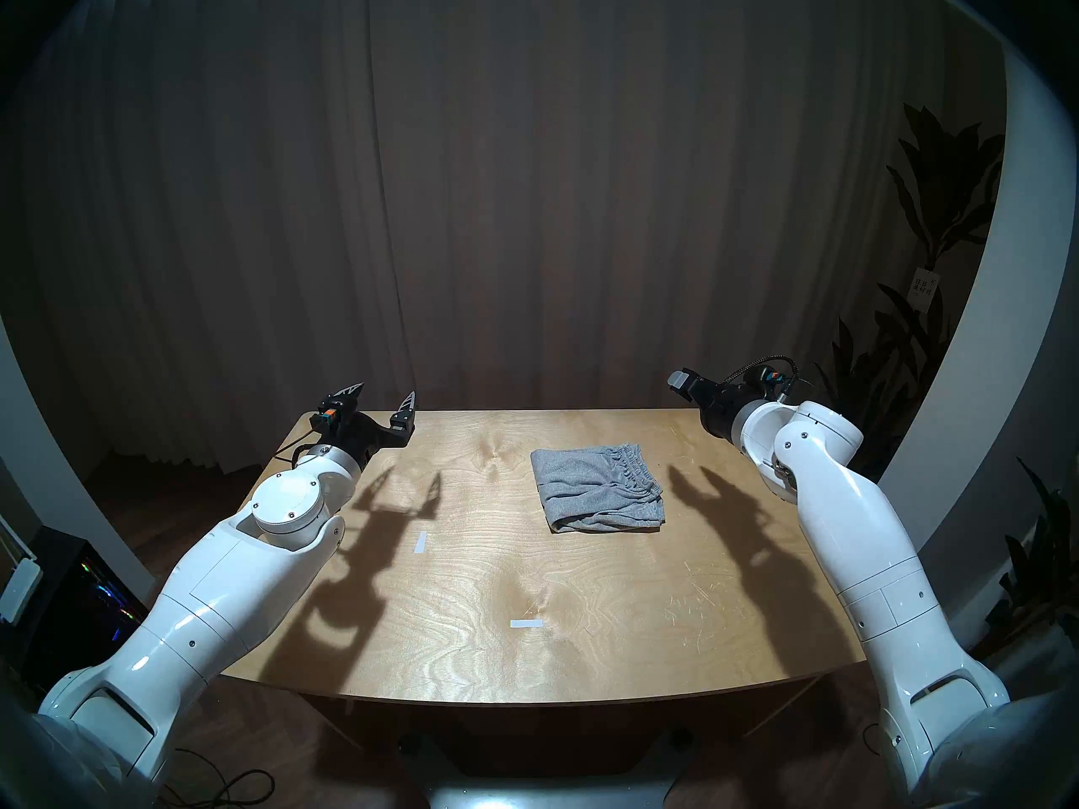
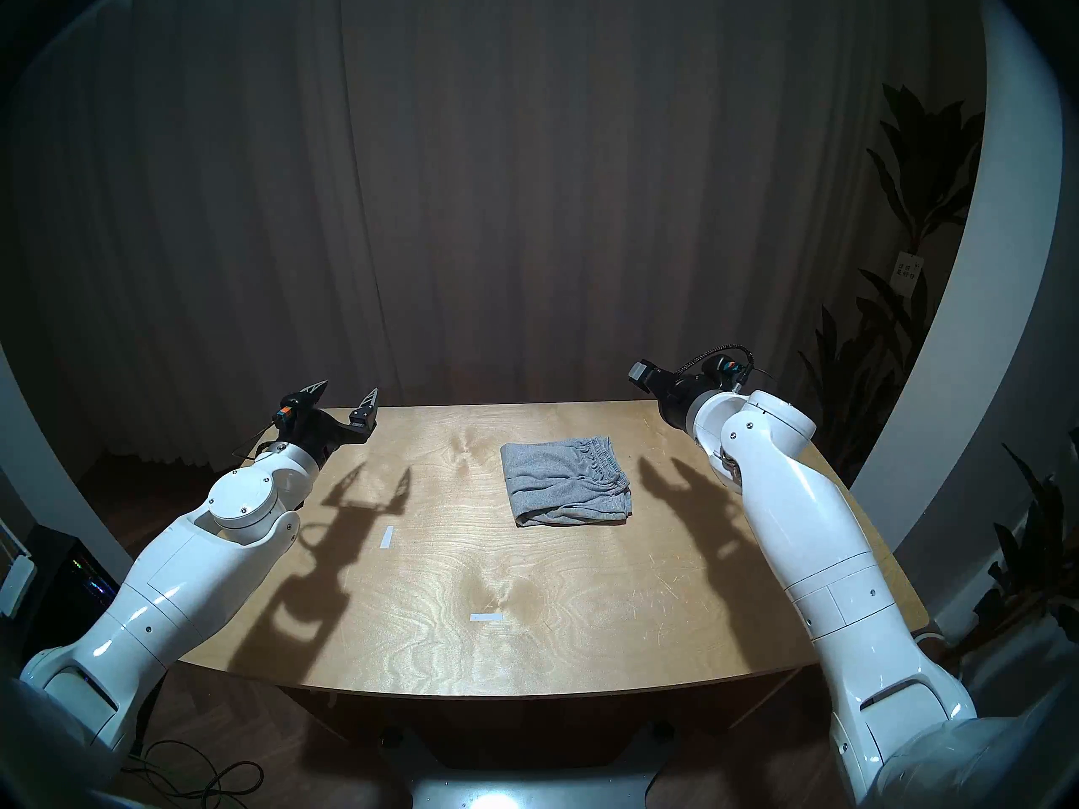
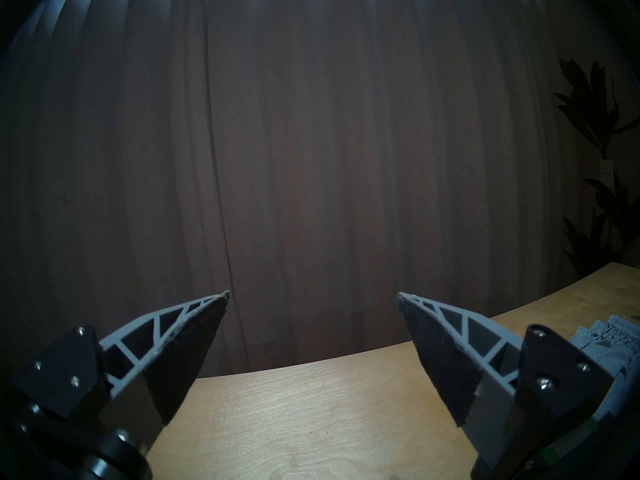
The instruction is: Fold the pants in half lengthwise, then in half again, and set them down flat
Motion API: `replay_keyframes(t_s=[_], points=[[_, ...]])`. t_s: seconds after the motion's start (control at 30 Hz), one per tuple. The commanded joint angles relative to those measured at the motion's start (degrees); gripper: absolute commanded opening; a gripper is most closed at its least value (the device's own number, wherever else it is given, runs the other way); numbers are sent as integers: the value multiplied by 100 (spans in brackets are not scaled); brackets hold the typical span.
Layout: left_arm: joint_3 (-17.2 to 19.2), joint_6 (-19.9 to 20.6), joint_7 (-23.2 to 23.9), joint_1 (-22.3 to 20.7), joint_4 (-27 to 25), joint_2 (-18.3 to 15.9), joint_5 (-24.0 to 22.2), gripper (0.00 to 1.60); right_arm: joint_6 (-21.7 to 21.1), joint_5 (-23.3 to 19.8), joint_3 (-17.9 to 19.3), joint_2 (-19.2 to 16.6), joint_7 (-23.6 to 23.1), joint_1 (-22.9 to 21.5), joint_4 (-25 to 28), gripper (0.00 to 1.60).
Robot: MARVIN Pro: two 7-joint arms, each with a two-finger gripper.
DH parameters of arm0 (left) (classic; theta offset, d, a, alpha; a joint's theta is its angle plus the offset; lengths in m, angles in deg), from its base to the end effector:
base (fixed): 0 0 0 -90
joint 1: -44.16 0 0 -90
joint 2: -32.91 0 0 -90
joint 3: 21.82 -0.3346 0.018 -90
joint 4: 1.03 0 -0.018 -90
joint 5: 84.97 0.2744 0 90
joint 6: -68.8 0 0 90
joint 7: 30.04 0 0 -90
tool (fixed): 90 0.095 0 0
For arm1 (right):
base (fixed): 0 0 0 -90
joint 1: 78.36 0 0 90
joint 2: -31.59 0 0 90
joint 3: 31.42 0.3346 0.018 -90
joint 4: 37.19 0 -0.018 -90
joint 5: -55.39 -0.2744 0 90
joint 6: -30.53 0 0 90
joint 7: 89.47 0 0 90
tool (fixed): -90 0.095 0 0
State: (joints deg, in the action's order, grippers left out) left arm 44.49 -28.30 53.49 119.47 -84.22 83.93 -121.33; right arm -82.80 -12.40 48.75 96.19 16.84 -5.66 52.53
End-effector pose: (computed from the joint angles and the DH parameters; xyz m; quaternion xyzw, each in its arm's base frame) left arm 0.4438 0.1391 -0.2900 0.6914 -0.0776 0.7180 0.0185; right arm 0.4664 -0.0897 -0.2654 -0.7757 0.1789 -0.5542 0.2434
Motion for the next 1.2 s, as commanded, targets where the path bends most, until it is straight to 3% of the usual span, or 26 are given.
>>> replay_keyframes(t_s=[0.0, 0.53, 0.57, 0.6, 0.83, 0.97, 1.17], points=[[222, 38, 187, -56, -90, -47, -384, 160, 639, 338, 73, 126, -638, 44, -294, 160], [414, 279, 449, 42, -120, -39, -1057, 160, 2172, 1604, -116, 227, -2199, -38, -980, 160], [414, 167, 318, 56, -116, -10, -941, 160, 2088, 1641, -76, 282, -2118, -43, -975, 160], [410, 62, 197, 71, -113, 25, -841, 160, 2311, 1732, -85, 286, -2345, -38, -1070, 160], [310, -432, -617, 93, -68, 264, -123, 160, 2872, 1963, 24, 471, -2691, 19, -1297, 160], [261, -419, -1014, 124, -124, 311, 119, 160, 3249, 2173, 140, 624, -3016, 34, -1492, 160], [246, -293, -1147, 189, -153, 288, 127, 160, 3715, 2435, 388, 867, -3397, 22, -1881, 160]])
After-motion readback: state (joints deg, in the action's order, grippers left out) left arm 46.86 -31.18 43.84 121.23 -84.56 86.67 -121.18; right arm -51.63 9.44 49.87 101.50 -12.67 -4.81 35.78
